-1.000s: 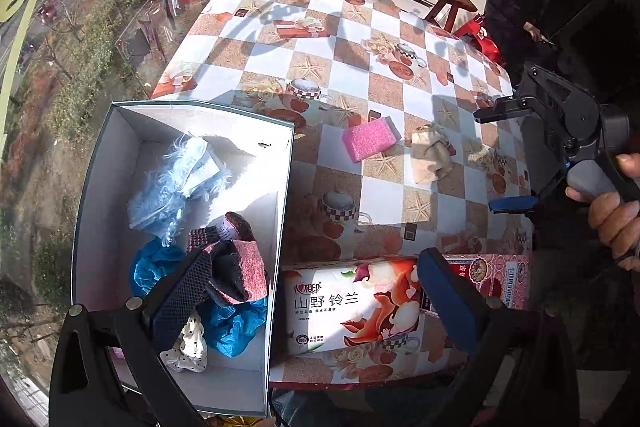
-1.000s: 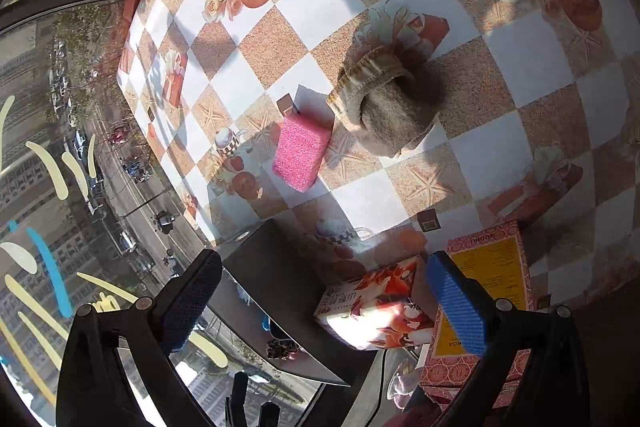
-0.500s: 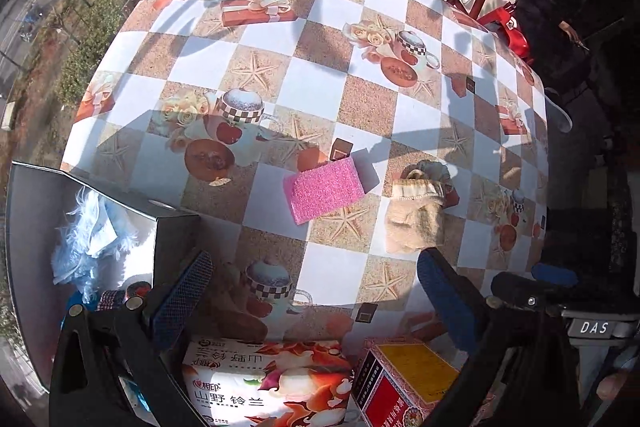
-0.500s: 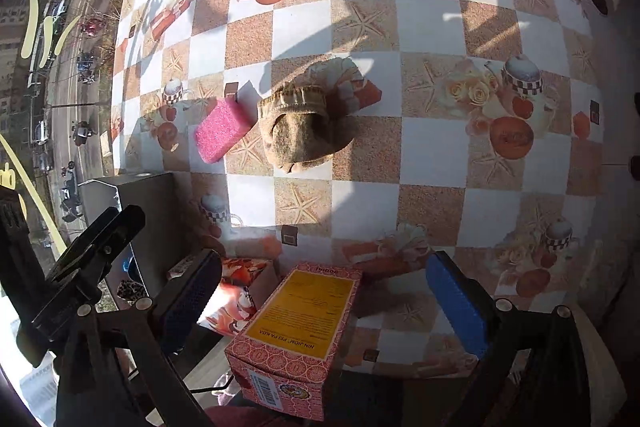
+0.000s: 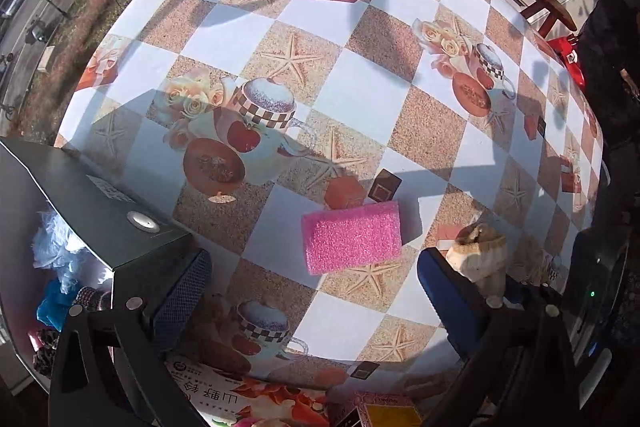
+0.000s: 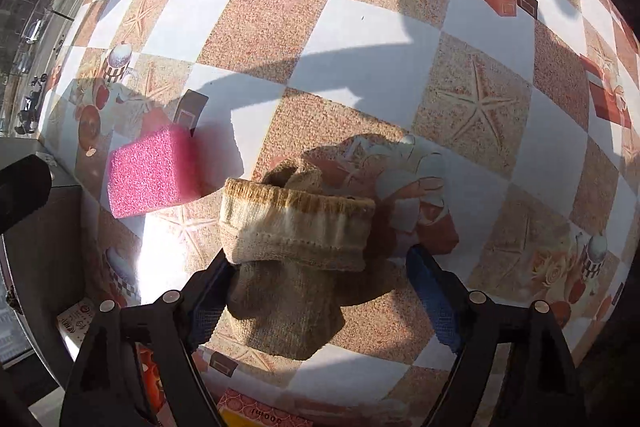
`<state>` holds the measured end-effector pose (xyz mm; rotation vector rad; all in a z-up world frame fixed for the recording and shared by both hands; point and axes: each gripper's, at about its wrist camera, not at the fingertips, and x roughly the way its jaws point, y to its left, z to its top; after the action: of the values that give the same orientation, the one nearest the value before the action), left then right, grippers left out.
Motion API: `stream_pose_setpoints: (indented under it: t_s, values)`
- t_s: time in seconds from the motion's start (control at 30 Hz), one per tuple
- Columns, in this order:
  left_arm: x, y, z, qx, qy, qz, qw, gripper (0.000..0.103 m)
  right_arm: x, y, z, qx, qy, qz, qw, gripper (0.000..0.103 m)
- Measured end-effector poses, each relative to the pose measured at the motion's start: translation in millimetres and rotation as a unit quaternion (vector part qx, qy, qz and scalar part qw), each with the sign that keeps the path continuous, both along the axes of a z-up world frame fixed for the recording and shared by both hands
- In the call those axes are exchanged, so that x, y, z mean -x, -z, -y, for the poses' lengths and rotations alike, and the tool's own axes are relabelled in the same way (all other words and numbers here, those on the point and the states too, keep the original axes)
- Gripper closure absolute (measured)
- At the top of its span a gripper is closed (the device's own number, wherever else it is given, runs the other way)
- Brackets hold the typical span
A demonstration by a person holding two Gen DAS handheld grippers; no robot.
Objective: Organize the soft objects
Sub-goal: 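Grasp the beige knit sock with the right gripper while the left grasps another pink foam block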
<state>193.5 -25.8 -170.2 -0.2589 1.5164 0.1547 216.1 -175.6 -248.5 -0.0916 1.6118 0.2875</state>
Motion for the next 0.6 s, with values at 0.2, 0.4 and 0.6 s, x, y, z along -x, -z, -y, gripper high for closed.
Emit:
stream_pose_setpoints:
  t_s: [0.2, 0.4, 0.6]
  values:
    - [-8.8, 21.3, 11.8, -0.015, -0.019, -0.002, 0.9997, 0.0, 6.4, -3.1, 66.4, -0.02, 0.056, -0.016, 0.998, 0.077]
    - [-11.0, 43.9, 19.5, -0.027, -0.035, -0.018, 0.9989, 0.0, 5.7, -14.0, 77.2, -0.04, 0.064, 0.011, 0.997, 0.062]
    - [-15.3, 66.7, 23.7, -0.042, -0.037, -0.036, 0.9978, 0.0, -6.6, -9.0, 69.7, -0.024, 0.05, 0.024, 0.998, 0.027]
